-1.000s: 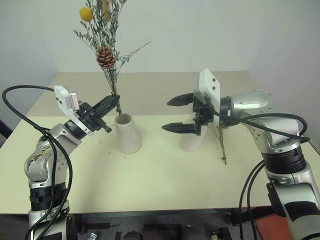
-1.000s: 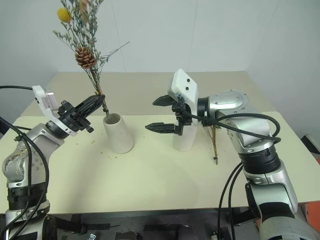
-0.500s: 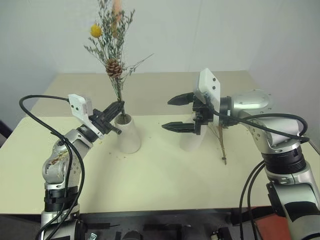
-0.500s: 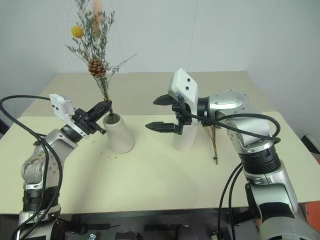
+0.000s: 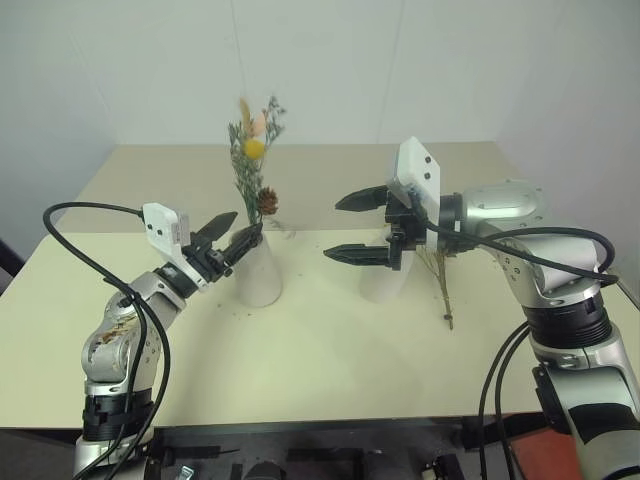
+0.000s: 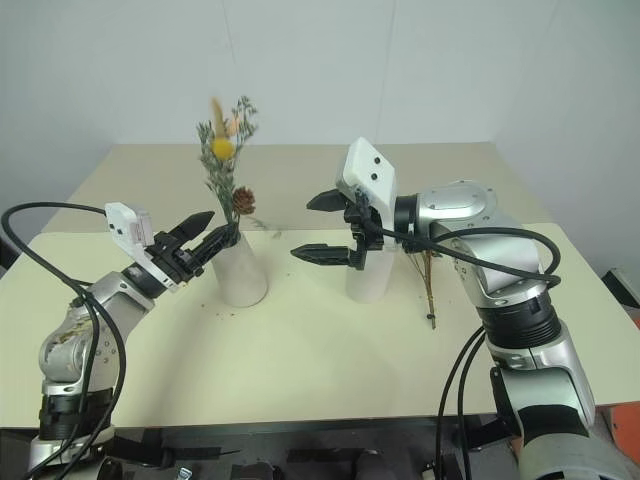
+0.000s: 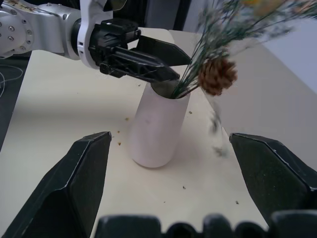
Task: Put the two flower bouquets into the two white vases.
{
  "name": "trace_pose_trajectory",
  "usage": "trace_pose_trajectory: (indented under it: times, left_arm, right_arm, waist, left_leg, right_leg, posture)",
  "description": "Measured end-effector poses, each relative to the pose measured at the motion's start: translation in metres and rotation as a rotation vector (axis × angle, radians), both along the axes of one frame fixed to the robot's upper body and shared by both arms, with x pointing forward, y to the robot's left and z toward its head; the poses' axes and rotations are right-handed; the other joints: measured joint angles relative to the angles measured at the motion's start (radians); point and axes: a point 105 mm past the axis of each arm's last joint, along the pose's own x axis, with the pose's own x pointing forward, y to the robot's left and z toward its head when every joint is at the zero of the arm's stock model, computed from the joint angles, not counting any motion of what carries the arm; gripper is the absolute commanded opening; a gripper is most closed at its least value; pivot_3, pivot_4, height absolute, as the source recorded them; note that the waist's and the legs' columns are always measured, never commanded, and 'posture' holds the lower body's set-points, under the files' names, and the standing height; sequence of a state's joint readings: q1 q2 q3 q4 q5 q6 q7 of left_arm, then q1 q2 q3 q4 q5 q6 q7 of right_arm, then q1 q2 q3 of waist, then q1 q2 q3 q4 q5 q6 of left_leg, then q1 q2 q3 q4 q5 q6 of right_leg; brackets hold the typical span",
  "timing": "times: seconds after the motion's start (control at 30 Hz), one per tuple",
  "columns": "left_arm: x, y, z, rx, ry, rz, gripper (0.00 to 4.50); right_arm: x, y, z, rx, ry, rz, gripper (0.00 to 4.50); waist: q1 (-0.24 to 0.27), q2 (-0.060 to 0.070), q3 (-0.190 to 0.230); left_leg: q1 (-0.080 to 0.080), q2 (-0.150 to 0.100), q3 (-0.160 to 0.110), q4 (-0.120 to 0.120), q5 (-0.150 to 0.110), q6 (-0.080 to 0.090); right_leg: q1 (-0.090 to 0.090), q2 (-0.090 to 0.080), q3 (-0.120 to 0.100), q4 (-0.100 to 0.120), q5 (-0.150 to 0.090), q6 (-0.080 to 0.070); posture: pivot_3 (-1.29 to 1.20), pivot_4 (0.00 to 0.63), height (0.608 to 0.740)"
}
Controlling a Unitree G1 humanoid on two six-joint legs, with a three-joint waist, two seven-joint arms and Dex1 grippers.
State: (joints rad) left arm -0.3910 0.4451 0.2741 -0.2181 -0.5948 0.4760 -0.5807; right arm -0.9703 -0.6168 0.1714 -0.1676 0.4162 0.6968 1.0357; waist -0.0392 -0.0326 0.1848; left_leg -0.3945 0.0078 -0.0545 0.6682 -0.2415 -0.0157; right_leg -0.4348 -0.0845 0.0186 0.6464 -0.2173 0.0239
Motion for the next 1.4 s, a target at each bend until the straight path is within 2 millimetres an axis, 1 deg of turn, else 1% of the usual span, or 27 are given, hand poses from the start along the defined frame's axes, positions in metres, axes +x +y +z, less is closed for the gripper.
trace_pose_trajectory:
  times: [0.03,0.07,0.17,0.3,0.4,0.47,0.57,0.67,0.83,0.93,1.07,1.27,1.33,1.4]
  left_arm:
    - [-0.003,0.0,-0.002,0.006,0.006,0.005,4.4]
    - [-0.006,0.0,-0.004,0.011,0.011,0.014,4.45]
    - [-0.016,0.004,-0.008,0.026,0.029,0.036,4.45]
    - [-0.034,0.011,-0.005,0.049,0.034,0.034,4.45]
    - [-0.052,0.009,-0.002,0.098,0.058,-0.048,4.45]
    - [-0.065,0.003,0.006,0.129,0.06,-0.136,4.45]
    - [-0.078,-0.007,0.012,0.191,0.084,-0.253,4.45]
    - [-0.085,-0.019,0.018,0.236,0.101,-0.357,4.45]
    - [-0.083,-0.05,0.03,0.305,0.064,-0.486,4.45]
    - [-0.081,-0.069,0.039,0.361,0.03,-0.548,4.45]
    - [-0.074,-0.092,0.042,0.397,0.045,-0.618,4.45]
    - [-0.055,-0.117,0.043,0.465,0.071,-0.644,4.45]
    - [-0.044,-0.124,0.046,0.494,0.077,-0.621,4.45]
    - [-0.032,-0.128,0.049,0.515,0.099,-0.588,4.45]
  right_arm:
    - [0.0,0.0,0.0,0.0,0.0,0.0,4.5]
    - [0.0,0.0,0.0,0.001,0.001,0.001,4.5]
    - [0.0,0.0,0.0,0.001,0.002,0.002,4.5]
    - [0.0,0.0,0.0,0.001,0.003,0.002,4.5]
    - [0.001,-0.001,-0.001,-0.002,0.005,-0.001,4.5]
    - [0.002,-0.004,-0.002,-0.009,0.008,-0.012,4.5]
    - [0.004,-0.009,-0.002,-0.016,0.01,-0.033,4.5]
    - [0.007,-0.021,0.0,-0.023,0.012,-0.078,4.5]
    - [0.012,-0.047,0.004,-0.035,0.013,-0.187,4.5]
    - [0.014,-0.067,0.009,-0.044,0.012,-0.262,4.5]
    - [0.015,-0.093,0.013,-0.052,0.003,-0.349,4.5]
    - [0.02,-0.131,-0.003,-0.085,0.083,-0.497,4.5]
    - [0.022,-0.142,-0.008,-0.098,0.133,-0.572,4.5]
    - [0.025,-0.15,-0.015,-0.105,0.198,-0.651,4.5]
  waist:
    - [0.0,0.0,0.0]
    - [0.0,0.0,0.0]
    - [-0.001,0.0,0.0]
    - [0.0,0.0,0.0]
    - [0.0,0.0,0.0]
    - [0.001,0.0,0.0]
    - [0.004,0.0,0.0]
    - [0.006,0.001,0.0]
    - [0.015,0.0,0.0]
    - [0.021,0.0,0.0]
    - [0.023,0.0,0.0]
    - [0.02,0.0,0.001]
    - [0.021,0.0,0.001]
    - [0.018,0.0,0.001]
  left_leg:
    - [0.0,0.0,0.0,0.0,0.0,0.0]
    - [0.0,0.0,0.0,0.0,0.0,0.0]
    - [0.0,0.0,0.0,0.0,0.0,0.0]
    - [0.0,0.0,0.0,0.0,0.0,0.0]
    - [0.0,0.0,0.0,0.0,0.0,0.0]
    - [0.001,0.0,0.0,0.0,0.0,0.0]
    - [0.004,0.0,0.0,0.0,0.0,0.0]
    - [0.008,0.001,0.0,-0.001,0.0,0.0]
    - [0.009,0.001,0.0,-0.001,0.0,0.0]
    - [0.008,0.001,0.0,-0.001,0.0,0.0]
    - [0.008,0.001,0.0,-0.001,0.0,0.001]
    - [0.008,0.001,0.0,-0.001,0.0,0.001]
    - [0.008,0.001,0.0,-0.001,0.0,0.001]
    - [0.008,0.001,0.0,-0.001,0.0,0.001]
  right_leg:
    - [0.0,0.0,0.0,0.0,0.0,0.0]
    - [0.0,0.0,0.0,0.0,0.0,0.0]
    - [0.0,0.0,0.0,0.0,0.0,0.0]
    - [0.0,0.0,0.0,0.0,0.0,0.0]
    - [0.0,0.0,0.0,0.0,0.0,0.0]
    - [0.001,0.0,0.0,0.0,0.0,0.0]
    - [0.005,0.0,0.0,-0.001,0.0,0.0]
    - [0.01,0.001,-0.001,-0.004,-0.001,0.0]
    - [0.011,0.001,-0.001,-0.005,-0.001,0.0]
    - [0.011,0.001,-0.001,-0.005,-0.001,0.0]
    - [0.011,0.001,-0.001,-0.006,-0.001,0.0]
    - [0.011,0.001,-0.001,-0.005,-0.001,0.0]
    - [0.011,0.001,-0.001,-0.006,-0.001,0.0]
    - [0.011,0.001,0.0,-0.006,-0.001,0.0]
  posture:
    - [0.0,0.15,0.74]
    - [0.0,0.15,0.74]
    - [0.0,0.15,0.74]
    - [0.0,0.15,0.74]
    - [0.0,0.15,0.74]
    - [0.0,0.15,0.74]
    - [0.0,0.15,0.74]
    - [0.0,0.15,0.74]
    - [0.0,0.15,0.74]
    - [0.0,0.15,0.74]
    - [0.0,0.15,0.74]
    - [0.0,0.15,0.74]
    - [0.0,0.15,0.74]
    - [0.0,0.15,0.74]
